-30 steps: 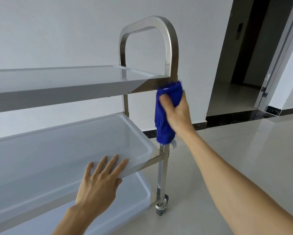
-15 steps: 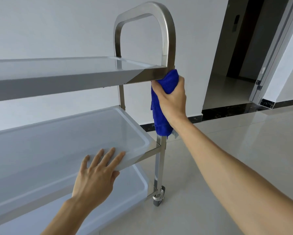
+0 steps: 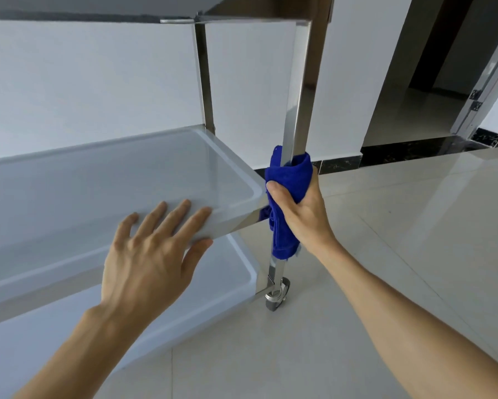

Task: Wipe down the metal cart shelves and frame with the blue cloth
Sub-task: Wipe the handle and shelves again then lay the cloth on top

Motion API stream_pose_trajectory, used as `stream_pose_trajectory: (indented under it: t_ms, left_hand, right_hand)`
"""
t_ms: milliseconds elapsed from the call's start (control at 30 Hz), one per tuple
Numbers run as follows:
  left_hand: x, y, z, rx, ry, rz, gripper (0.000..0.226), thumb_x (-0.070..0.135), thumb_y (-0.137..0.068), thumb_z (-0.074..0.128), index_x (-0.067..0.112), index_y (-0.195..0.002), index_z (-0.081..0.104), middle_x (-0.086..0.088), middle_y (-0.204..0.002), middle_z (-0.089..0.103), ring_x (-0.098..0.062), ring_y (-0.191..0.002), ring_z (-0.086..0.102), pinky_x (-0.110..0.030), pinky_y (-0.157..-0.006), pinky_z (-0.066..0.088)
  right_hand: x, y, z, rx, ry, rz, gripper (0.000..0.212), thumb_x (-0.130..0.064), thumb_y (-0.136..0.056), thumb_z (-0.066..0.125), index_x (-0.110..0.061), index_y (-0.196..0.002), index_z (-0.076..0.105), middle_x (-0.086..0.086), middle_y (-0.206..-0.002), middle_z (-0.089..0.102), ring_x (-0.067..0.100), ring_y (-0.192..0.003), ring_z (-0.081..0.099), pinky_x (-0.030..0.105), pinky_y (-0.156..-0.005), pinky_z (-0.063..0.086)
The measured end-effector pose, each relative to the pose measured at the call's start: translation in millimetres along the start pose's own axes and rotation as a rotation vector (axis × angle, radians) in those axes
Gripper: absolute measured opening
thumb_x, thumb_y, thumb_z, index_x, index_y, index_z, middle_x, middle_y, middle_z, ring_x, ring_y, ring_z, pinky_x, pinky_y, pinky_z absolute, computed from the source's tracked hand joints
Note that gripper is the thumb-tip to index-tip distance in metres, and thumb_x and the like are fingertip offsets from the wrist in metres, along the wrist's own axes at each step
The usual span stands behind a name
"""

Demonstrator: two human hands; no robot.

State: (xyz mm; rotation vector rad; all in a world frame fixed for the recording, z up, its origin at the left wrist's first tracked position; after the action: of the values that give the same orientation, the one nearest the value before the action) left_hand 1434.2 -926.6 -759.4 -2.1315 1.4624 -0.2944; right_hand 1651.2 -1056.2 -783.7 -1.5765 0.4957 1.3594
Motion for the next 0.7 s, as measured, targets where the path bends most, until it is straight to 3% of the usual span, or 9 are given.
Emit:
stream_pose_trajectory:
  t_ms: [233, 300, 467, 600, 700]
  left_hand:
    - [-3, 6, 6, 0.116, -0.054, 0.013, 0.044, 0.047, -0.099, 0.043, 0.025, -0.133, 0.061, -0.003, -0.134, 0.065, -0.032, -0.122, 0.061, -0.056, -0.097, 0.045]
    - [-1, 7, 7, 0.153, -0.064, 0.014, 0.044, 0.047, -0.098, 0.043, 0.025, -0.132, 0.061, -0.002, -0.131, 0.066, -0.032, -0.119, 0.063, -0.056, -0.098, 0.043]
    - [3, 7, 7, 0.195, -0.052, 0.014, 0.042, 0.045, -0.097, 0.043, 0.023, -0.128, 0.062, -0.001, -0.125, 0.069, -0.035, -0.107, 0.067, -0.051, -0.086, 0.048]
    - [4, 8, 8, 0.182, -0.063, 0.028, 0.044, 0.048, -0.097, 0.040, 0.026, -0.129, 0.061, 0.002, -0.125, 0.069, -0.034, -0.106, 0.067, -0.048, -0.083, 0.048]
    - [5, 11, 6, 0.170, -0.038, 0.032, 0.044, 0.047, -0.097, 0.040, 0.025, -0.129, 0.061, 0.002, -0.126, 0.069, -0.035, -0.108, 0.067, -0.048, -0.083, 0.048]
  right_hand:
    - [24, 8, -1, -0.016, -0.033, -0.178, 0.056, -0.039, -0.086, 0.074, -0.023, -0.130, 0.044, -0.007, -0.084, 0.068, 0.018, -0.059, 0.065, 0.033, -0.052, 0.054]
    - [38, 11, -6, -0.058, -0.005, -0.194, 0.060, -0.043, -0.084, 0.076, -0.025, -0.130, 0.042, -0.007, -0.091, 0.071, 0.018, -0.062, 0.067, 0.033, -0.054, 0.056]
    - [127, 63, -18, -0.101, 0.204, 0.118, 0.064, -0.036, -0.078, 0.082, -0.037, -0.127, 0.041, -0.004, -0.097, 0.073, 0.023, -0.074, 0.074, 0.039, -0.059, 0.060]
    - [161, 91, -17, -0.035, 0.120, 0.275, 0.050, -0.027, -0.083, 0.079, -0.037, -0.117, 0.044, 0.009, -0.090, 0.073, 0.039, -0.068, 0.072, 0.058, -0.058, 0.060]
    - [139, 87, -11, 0.011, 0.098, 0.239, 0.043, -0.033, -0.080, 0.081, -0.035, -0.109, 0.049, 0.011, -0.085, 0.072, 0.037, -0.063, 0.071, 0.047, -0.053, 0.059]
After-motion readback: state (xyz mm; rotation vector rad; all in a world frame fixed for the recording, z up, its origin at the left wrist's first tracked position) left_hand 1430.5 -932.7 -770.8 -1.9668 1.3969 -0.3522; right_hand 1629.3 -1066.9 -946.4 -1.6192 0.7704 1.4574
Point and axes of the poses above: each hand's wrist, its own y-axis away from the middle knuckle, its own z-axis out of the palm, x = y × z, the point moved 4 cm from there along -y, towards the middle knuckle
